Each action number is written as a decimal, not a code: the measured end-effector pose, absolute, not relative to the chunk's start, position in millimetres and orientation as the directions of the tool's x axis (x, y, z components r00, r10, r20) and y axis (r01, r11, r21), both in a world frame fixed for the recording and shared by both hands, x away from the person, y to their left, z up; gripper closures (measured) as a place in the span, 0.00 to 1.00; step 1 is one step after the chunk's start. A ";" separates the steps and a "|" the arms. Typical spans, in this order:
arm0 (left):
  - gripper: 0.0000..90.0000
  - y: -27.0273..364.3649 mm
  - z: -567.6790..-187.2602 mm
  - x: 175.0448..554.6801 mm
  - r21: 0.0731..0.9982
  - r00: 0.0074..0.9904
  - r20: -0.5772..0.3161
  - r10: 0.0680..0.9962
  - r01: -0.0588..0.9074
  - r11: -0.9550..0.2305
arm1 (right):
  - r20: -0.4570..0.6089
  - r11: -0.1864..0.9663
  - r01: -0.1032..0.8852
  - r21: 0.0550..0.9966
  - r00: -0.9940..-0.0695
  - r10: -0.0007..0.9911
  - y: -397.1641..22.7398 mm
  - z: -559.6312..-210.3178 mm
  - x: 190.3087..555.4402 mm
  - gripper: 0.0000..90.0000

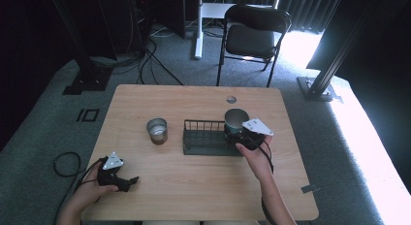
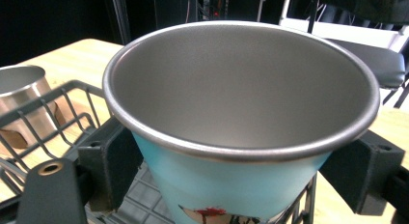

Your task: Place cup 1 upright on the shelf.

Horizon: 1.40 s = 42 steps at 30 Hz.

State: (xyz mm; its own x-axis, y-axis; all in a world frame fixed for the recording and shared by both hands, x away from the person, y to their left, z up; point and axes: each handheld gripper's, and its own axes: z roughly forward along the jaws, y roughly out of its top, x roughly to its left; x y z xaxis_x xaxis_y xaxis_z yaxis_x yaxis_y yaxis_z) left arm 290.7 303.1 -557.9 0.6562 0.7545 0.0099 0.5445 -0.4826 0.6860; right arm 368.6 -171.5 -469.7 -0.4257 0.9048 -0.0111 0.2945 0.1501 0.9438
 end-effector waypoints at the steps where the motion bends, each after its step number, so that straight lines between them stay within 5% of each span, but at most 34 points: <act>1: 0.00 303.1 -557.9 290.7 0.686 0.656 0.010 0.755 0.545 -0.483 | -0.005 0.146 0.300 0.943 -0.426 0.905 -171.9 -471.3 369.0 0.17; 42: 0.00 303.1 -557.9 290.8 0.686 0.656 0.010 0.755 0.544 -0.483 | 0.005 0.164 0.324 0.932 -0.463 0.886 -173.3 -475.5 361.7 0.12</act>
State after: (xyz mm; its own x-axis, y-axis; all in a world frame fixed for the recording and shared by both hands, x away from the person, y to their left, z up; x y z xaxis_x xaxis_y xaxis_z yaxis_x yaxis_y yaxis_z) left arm 290.8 303.1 -557.9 0.6562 0.7545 0.0102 0.5444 -0.4827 0.6860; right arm 361.7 -173.3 -475.5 -0.4631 0.8863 0.0045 0.3237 0.1644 0.9318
